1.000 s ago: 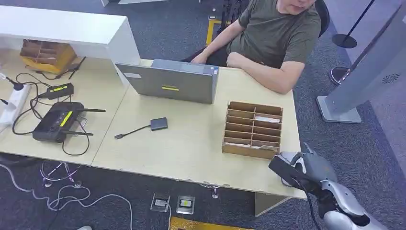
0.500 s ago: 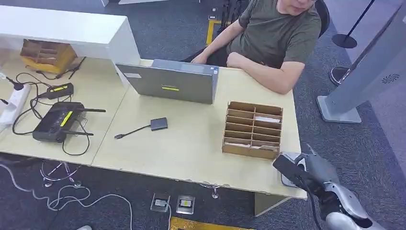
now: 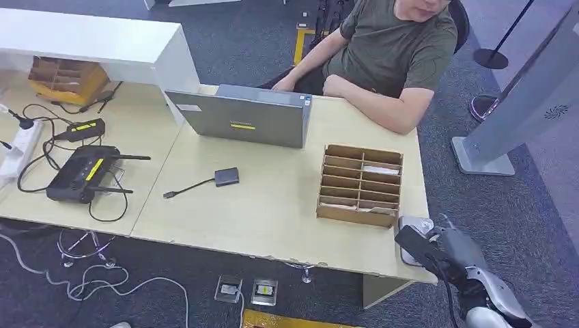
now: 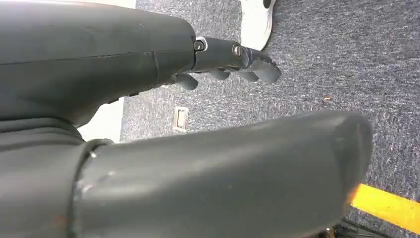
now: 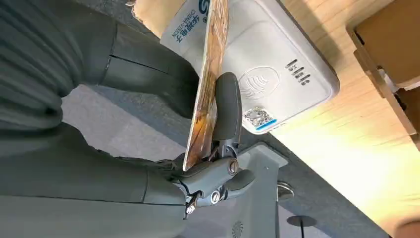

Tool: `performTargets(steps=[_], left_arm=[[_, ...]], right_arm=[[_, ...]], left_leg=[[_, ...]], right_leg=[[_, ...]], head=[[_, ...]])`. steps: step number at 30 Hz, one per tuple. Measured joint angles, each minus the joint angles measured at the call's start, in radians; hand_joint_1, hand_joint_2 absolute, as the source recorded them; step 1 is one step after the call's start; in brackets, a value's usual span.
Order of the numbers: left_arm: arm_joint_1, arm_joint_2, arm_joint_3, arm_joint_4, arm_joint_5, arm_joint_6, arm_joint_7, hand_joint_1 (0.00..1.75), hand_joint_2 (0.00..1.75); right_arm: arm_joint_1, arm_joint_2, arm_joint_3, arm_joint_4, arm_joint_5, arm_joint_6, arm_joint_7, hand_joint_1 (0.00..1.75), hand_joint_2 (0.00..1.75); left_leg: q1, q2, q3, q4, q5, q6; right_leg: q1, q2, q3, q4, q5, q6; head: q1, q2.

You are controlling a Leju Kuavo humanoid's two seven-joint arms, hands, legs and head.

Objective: Pass the card to the sensor for recognition and then transmit it.

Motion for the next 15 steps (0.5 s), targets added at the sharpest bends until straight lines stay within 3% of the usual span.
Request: performTargets(steps=[11,15], left_arm=[[0.0,0.0,0.0,0.0,0.0,0.0,-0.001,0.0,0.0],[0.0,0.003,0.0,0.0,0.0,0.0,-0.001,0.0,0.0]], right_arm=[[0.001,0.0,-0.006,0.016,0.004,-0.032,-0.012,1.75,1.75],[-0.015,-0.003,-0.029,-0.042,0.033,-0.049,0.016,1.75,1.75]], left_leg=[[0.0,0.0,0.0,0.0,0.0,0.0],[0.0,0.0,0.0,0.0,0.0,0.0]], right_leg=[[0.0,0.0,0.0,0.0,0.0,0.0],[0.0,0.001,0.0,0.0,0.001,0.0]], head=[[0.0,0.0],[0.0,0.0]])
